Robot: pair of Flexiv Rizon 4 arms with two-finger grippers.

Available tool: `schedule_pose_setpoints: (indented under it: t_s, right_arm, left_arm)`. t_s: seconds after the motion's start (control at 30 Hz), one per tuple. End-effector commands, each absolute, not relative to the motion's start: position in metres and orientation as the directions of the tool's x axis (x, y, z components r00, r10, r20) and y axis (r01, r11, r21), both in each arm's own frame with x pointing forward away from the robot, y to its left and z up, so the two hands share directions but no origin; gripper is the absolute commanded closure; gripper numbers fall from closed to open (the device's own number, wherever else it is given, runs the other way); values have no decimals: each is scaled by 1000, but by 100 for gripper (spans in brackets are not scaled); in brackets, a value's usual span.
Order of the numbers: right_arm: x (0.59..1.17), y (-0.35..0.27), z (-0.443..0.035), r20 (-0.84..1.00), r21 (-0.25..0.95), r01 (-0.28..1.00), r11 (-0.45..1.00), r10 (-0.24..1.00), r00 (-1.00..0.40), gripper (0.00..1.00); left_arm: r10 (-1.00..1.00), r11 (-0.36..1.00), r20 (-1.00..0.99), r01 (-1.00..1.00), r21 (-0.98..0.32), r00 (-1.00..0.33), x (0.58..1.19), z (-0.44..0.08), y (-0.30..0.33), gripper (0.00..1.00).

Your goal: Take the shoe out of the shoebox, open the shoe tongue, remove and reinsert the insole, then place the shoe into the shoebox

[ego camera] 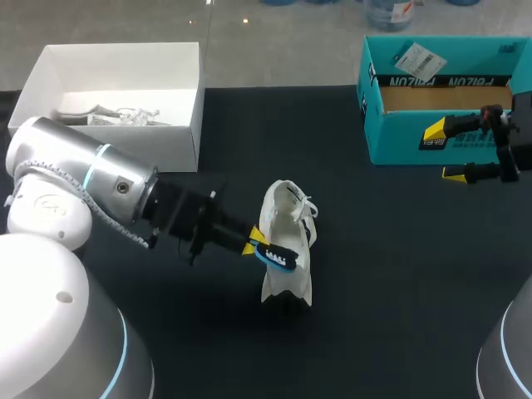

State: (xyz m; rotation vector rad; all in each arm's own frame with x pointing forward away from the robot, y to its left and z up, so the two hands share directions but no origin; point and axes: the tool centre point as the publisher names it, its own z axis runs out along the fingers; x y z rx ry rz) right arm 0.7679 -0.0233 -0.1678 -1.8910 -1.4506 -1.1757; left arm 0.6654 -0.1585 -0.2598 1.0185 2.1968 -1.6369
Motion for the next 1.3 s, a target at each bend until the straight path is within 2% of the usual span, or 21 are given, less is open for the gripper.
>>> schedule_pose_setpoints:
  t_s: [0.03, 0.43, 0.73, 0.93, 1.3]
  right_arm:
    - [768, -22, -168, 845, 123, 938, -325, 530, 73, 0]
    - [768, -22, -168, 845, 123, 938, -325, 530, 73, 0]
    - [768, -22, -168, 845, 123, 938, -325, 530, 73, 0]
    - [768, -22, -168, 845, 123, 938, -325, 530, 73, 0]
    - [768, -22, -168, 845, 123, 938, -325, 530, 73, 0]
  left_arm:
    - [394, 131, -546, 634, -762, -739, 673, -272, -164, 100]
    - [400, 141, -536, 628, -765, -743, 680, -285, -163, 100]
    - [364, 18, -581, 629, -777, -728, 670, -253, -173, 100]
    - [370, 20, -586, 636, -771, -722, 680, -265, -184, 100]
    - [382, 106, -559, 636, -764, -736, 696, -288, -177, 100]
